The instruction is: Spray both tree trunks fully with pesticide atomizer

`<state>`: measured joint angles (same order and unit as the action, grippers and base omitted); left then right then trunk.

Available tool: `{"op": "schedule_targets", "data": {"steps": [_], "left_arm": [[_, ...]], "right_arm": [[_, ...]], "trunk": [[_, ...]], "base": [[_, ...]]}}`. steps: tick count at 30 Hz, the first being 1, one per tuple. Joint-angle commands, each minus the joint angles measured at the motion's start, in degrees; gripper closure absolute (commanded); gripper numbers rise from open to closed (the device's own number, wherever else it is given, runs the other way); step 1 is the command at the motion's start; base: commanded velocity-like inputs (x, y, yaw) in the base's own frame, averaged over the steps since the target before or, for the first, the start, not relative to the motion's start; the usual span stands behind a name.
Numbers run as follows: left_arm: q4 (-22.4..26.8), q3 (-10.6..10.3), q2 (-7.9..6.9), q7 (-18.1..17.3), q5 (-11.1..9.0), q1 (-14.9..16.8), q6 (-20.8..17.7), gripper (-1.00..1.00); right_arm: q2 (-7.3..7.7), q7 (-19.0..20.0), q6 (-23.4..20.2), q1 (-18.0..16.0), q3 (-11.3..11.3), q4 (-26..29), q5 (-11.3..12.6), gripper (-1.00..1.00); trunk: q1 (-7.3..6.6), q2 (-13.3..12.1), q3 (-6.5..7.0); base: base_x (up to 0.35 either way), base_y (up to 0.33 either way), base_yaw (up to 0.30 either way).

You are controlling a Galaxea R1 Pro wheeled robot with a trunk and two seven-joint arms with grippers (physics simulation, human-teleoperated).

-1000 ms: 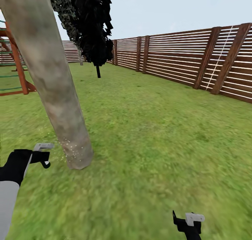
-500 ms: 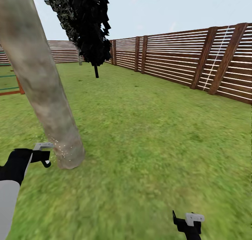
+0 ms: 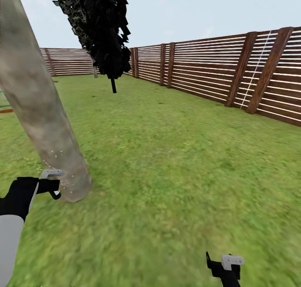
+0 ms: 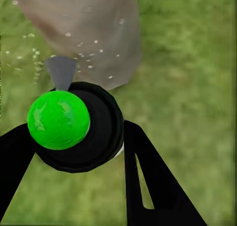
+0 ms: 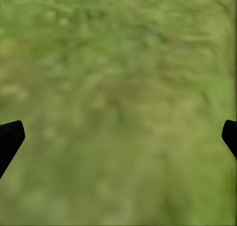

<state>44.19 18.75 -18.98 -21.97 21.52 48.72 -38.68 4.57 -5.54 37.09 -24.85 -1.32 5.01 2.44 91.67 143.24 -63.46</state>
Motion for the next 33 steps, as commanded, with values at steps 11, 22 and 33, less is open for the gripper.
{"op": "schedule_targets", "data": {"steps": [11, 22, 33], "left_arm": [[2.1, -0.5, -0.01, 0.2, -4.1, -0.7, 0.2, 1.00], [1.3, -1.5, 0.21, 0.3, -3.6, -0.8, -0.1, 1.00], [1.1, -3.4, -0.14, 0.8, -3.6, -5.1, -0.3, 1.00]], "right_arm": [[0.00, -0.1, 0.0, 0.0, 0.0, 0.0, 0.0, -1.00], [-0.08, 0.0, 0.0, 0.0, 0.0, 0.0, 0.0, -1.00], [0.00, 0.0, 0.0, 0.0, 0.0, 0.0, 0.0, -1.00]], "trunk": [[0.00, 0.0, 0.00], [0.00, 0.0, 0.00], [0.00, 0.0, 0.00]], "base": [[0.044, -0.266, 0.100], [0.077, -0.085, 0.123], [0.093, 0.024, 0.015]]}}
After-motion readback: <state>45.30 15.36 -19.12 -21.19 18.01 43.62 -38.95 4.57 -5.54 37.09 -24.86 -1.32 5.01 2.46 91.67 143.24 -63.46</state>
